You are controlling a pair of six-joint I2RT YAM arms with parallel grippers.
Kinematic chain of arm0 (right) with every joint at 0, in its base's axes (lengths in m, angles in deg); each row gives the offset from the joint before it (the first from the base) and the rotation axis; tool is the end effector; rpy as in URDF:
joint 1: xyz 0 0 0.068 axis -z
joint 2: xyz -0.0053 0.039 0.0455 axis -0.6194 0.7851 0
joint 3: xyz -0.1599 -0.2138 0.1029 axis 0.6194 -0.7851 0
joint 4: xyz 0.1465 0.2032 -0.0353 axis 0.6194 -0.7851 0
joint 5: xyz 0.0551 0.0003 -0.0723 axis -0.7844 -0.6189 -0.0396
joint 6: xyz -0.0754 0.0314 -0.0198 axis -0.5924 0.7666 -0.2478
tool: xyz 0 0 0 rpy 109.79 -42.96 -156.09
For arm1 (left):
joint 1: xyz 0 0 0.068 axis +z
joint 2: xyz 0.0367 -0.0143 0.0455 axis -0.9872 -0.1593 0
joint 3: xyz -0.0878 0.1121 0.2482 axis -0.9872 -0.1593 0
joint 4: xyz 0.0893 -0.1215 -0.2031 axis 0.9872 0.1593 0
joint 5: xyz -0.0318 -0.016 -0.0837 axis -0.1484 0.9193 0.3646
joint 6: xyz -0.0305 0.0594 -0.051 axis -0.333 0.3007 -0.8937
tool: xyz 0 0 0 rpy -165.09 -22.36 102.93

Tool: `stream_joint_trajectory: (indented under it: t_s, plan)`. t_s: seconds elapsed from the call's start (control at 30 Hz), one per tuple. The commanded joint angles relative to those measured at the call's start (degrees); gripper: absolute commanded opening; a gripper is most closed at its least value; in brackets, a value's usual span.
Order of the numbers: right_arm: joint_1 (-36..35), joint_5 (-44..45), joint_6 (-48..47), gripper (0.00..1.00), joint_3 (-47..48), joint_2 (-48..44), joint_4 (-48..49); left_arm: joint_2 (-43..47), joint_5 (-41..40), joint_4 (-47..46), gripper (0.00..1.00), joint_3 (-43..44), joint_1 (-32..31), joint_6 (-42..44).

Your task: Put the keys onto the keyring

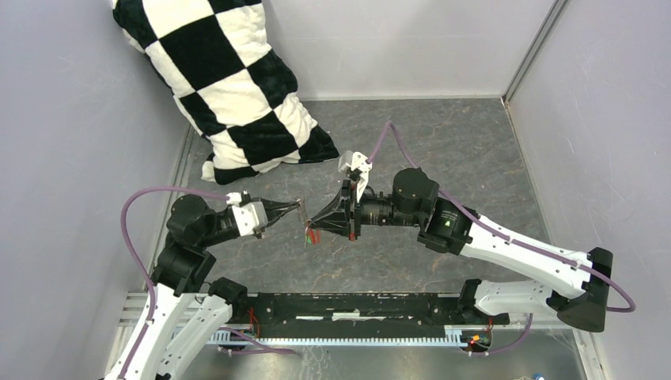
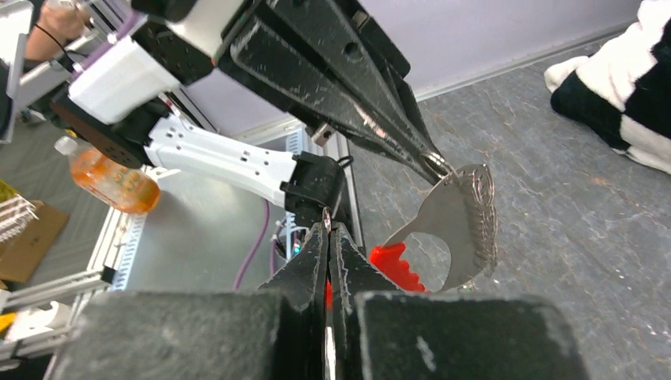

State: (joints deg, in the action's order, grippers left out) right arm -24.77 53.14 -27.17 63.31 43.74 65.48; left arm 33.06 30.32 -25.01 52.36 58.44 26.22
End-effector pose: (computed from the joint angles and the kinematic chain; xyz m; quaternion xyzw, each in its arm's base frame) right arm 0.1042 0.2672 0.4070 -0.3863 0.6102 0.5541 0.4140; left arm 0.0886 -0.0943 0.3689 0.5069 0.4987 -0.2811 0.6444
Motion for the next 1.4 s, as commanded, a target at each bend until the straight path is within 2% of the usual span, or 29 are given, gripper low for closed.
stream_joint_trajectory:
  t_s: [0.0,0.23,0.63,0.87,1.37]
  plan:
    - [-0.19,1.09,6.36,0.00,1.03,0.99,5.84,2.94,0.73,-4.39,0.02,-1.51,-0.28,8.97]
    - [-0.03,1.93,8.75,0.00,-0.08,2.57,6.51,5.65,3.38,-4.87,0.02,-2.78,-0.23,12.37]
    - [0.41,6.48,9.38,0.00,2.24,3.92,1.44,7.73,7.43,-1.71,0.02,-2.45,-0.26,17.33]
    - [2.96,3.74,12.97,0.00,0.43,3.46,3.03,7.76,8.56,-1.65,0.02,-2.01,-0.28,17.16]
    - [3.59,-4.01,16.75,0.00,-0.78,5.35,6.92,8.03,8.76,-0.60,0.02,-1.72,-0.28,17.58]
